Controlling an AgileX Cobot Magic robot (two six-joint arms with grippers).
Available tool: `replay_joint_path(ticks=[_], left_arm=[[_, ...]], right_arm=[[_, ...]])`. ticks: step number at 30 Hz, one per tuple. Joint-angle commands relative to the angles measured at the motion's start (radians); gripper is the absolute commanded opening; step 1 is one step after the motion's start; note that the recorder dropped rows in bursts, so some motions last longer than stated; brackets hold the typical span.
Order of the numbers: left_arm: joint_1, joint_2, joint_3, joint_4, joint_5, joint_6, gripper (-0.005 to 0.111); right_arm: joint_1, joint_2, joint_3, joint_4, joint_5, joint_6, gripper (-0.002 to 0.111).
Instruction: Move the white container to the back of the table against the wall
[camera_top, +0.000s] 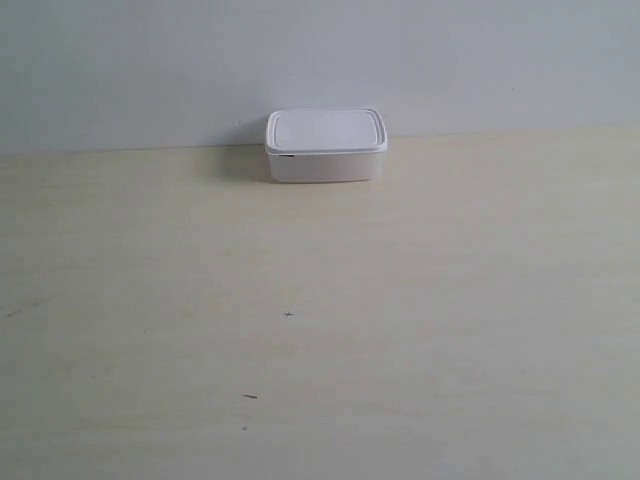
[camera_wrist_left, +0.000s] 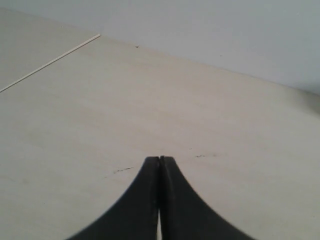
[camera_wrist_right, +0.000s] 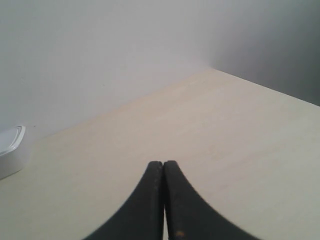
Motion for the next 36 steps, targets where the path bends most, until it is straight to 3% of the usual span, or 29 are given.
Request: replay_joint_path(ticks=[1, 17, 24, 36], left_arm=[[0.002, -0.006, 0.003, 0.006, -0.003, 0.009, 0.0], [-0.026, -0.006, 0.003, 0.007, 0.005, 0.049, 0.0], [-0.04, -0.006, 0.003, 0.007, 0.005, 0.071, 0.0], [-0.059, -0.006, 0.003, 0.007, 0.005, 0.236, 0.0]], right_arm=[[-0.004, -0.005, 0.004, -0.009, -0.002, -0.008, 0.0], [-0.004, -0.005, 0.004, -0.009, 0.006, -0.027, 0.0], [-0.004, -0.005, 0.004, 0.01, 0.039, -0.235, 0.0], [-0.004, -0.005, 0.004, 0.01, 0.037, -0.307, 0.0]])
